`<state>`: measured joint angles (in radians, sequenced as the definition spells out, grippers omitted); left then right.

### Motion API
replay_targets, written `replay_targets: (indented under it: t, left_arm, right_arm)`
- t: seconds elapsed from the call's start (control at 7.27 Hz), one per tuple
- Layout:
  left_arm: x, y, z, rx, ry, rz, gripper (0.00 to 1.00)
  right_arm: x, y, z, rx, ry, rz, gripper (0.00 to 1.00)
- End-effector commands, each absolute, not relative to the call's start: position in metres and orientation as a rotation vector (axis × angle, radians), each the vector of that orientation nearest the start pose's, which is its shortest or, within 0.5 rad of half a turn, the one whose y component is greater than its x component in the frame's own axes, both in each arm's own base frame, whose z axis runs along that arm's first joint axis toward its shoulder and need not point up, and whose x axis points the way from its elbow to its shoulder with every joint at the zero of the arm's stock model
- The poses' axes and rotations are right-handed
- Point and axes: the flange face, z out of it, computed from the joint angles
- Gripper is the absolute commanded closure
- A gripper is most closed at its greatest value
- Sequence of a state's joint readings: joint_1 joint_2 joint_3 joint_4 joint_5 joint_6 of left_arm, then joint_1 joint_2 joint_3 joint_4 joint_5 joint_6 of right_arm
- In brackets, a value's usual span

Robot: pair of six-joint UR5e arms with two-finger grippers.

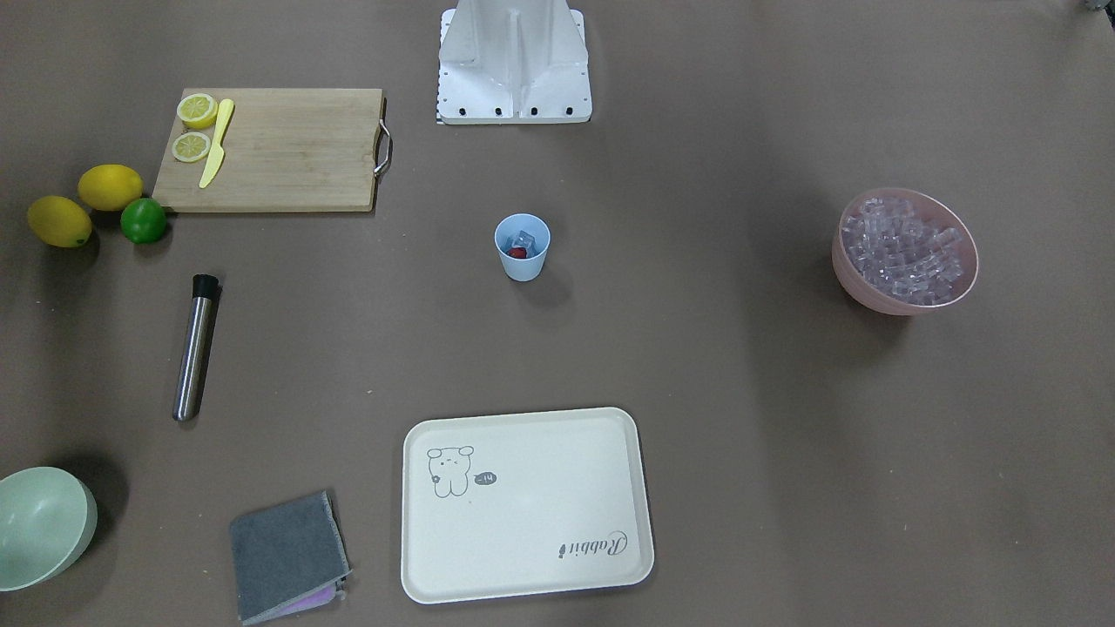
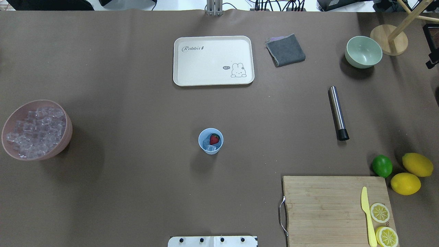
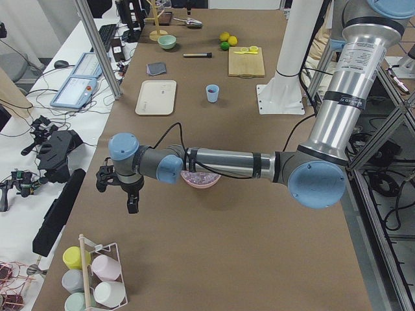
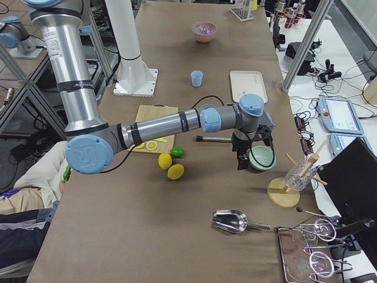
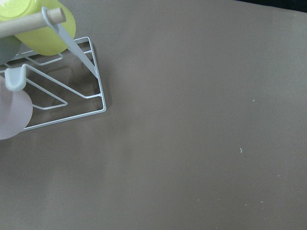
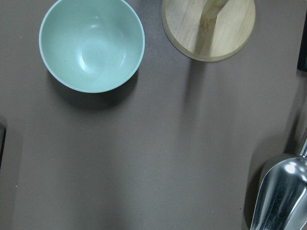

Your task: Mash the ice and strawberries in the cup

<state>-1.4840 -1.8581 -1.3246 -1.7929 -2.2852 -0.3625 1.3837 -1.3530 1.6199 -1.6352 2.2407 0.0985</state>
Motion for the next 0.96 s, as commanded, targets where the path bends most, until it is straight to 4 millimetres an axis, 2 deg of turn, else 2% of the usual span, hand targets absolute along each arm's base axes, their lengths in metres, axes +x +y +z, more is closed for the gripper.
replay_targets:
  t: [0.0,0.55,0.83]
  left_arm:
    - [-0.013,-0.626,0.610,0.077,0.746,-0.160,0.02]
    - [-0.014,-0.624,0.612,0.074,0.745,-0.161,0.02]
    - [-0.015,-0.624,0.610,0.078,0.746,-0.162,0.02]
  right_arm:
    - [-0.038,-0.587,0.530,0.099,-0.687,-0.152,0.00]
    - [-0.053,-0.592,0.527,0.075,-0.692,-0.122,0.00]
    - [-0.053,-0.591,0.526,0.075,-0.693,-0.122,0.00]
